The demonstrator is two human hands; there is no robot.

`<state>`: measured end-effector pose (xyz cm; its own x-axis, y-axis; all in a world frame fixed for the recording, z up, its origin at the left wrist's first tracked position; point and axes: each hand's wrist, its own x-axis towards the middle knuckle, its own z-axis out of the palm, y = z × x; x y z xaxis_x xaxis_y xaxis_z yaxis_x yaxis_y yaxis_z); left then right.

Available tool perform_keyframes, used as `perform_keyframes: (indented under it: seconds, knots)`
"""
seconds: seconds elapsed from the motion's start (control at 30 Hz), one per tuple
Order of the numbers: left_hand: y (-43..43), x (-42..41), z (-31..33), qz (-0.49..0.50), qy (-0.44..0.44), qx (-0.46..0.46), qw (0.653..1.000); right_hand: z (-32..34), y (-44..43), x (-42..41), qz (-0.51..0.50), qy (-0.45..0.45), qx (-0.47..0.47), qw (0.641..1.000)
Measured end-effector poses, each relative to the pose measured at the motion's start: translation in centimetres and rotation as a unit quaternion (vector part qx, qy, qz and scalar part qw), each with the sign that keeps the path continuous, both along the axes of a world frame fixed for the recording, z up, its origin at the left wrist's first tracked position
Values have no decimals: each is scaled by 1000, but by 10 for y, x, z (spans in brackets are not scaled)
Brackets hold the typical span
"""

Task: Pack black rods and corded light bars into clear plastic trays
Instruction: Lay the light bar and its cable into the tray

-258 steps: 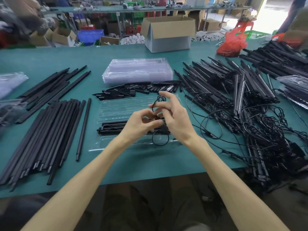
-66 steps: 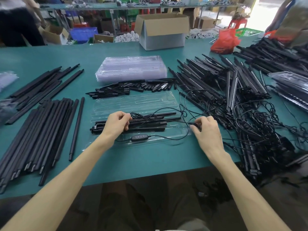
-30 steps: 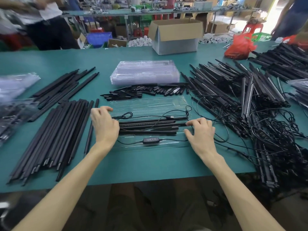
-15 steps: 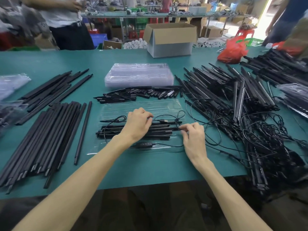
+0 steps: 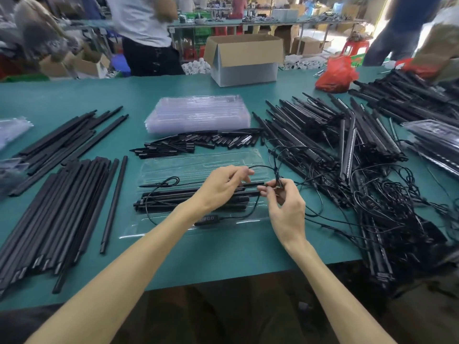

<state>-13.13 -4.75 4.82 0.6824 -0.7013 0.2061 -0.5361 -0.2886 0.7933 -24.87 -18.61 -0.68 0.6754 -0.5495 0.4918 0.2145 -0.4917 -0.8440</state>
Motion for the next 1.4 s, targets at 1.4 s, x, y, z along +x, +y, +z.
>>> perform_keyframes:
  seconds: [1.4]
  knots:
    - [14,-9,-46,45,121,-99,987,26,-6,-15,25,122,93,988]
